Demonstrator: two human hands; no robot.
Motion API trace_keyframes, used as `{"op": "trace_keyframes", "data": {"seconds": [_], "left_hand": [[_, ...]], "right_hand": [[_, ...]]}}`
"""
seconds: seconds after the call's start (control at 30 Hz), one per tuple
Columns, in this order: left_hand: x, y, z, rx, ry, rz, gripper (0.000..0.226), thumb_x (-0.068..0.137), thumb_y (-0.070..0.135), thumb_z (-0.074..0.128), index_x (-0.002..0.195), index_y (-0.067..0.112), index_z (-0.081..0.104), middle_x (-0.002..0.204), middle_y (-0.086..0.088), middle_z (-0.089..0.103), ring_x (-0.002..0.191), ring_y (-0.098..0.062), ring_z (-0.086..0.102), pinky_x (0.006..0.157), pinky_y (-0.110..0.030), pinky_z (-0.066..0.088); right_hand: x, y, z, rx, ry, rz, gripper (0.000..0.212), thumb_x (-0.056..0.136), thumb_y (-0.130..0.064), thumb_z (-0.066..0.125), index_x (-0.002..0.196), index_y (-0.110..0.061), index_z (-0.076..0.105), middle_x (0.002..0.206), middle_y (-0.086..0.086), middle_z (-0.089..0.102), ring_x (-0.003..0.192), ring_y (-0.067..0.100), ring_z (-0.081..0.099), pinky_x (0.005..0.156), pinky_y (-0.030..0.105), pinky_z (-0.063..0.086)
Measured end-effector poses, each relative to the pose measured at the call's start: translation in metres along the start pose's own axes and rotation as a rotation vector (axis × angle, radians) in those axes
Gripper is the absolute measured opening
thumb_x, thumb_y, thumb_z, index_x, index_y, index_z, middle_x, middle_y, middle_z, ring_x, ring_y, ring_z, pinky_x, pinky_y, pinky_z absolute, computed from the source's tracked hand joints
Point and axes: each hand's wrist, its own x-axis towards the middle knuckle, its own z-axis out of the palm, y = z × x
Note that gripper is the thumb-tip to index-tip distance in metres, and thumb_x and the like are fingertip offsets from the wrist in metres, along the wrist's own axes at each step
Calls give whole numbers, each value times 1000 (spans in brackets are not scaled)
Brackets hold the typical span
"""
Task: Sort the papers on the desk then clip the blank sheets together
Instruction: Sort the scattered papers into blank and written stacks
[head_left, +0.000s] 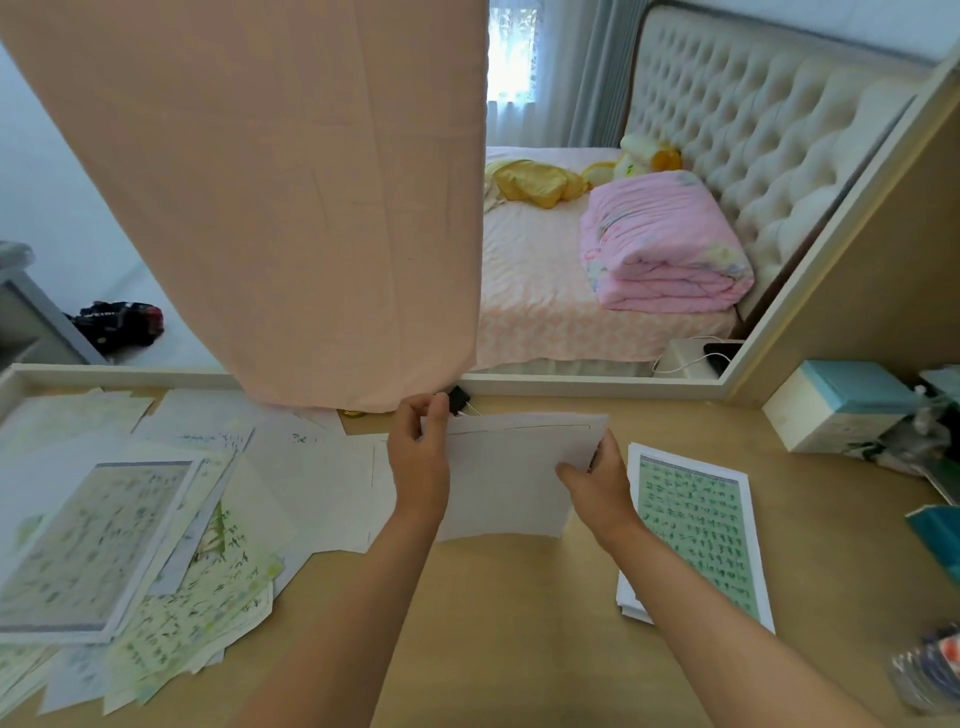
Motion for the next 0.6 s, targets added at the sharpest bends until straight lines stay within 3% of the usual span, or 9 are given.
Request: {"op": "trace_keyframes", "data": {"seconds": [0.13,0.27,0.4,0.5,0.6], "left_hand": [[12,-1,6,31,2,-65,13,91,11,54,96,21,61,85,1,67,81,-14,58,74,-27,44],[9,-10,2,113,-59,-43,10,94,28,61,103,25,58,99,9,63,85,-1,56,77,-23,42],[9,-29,-15,130,-191,-42,37,83,47,68,111,30,52,108,8,61,97,-5,61,80,-26,50],[3,-41,-17,240,-263,-88,50,80,31,79,118,34,46,111,18,58,101,3,59,80,-18,50],[2,-58,-16,311,-256,-113,54,87,19,72,130,26,41,115,14,56,106,-6,58,83,-23,48]], "right_hand": [[3,2,2,-38,5,32,48,79,5,59,116,-25,53,104,0,66,99,19,64,81,35,55],[3,-1,6,-61,-9,21,51,79,8,56,118,-25,53,104,-6,67,98,11,64,79,28,54],[6,3,8,-62,13,54,41,81,3,56,112,-23,56,101,-4,68,97,16,65,80,35,55],[6,3,13,-71,34,56,41,82,5,55,111,-25,52,101,-6,65,95,13,63,76,27,52],[3,6,20,-114,45,63,42,85,5,53,113,-27,45,101,-11,59,92,9,58,71,20,45]]}}
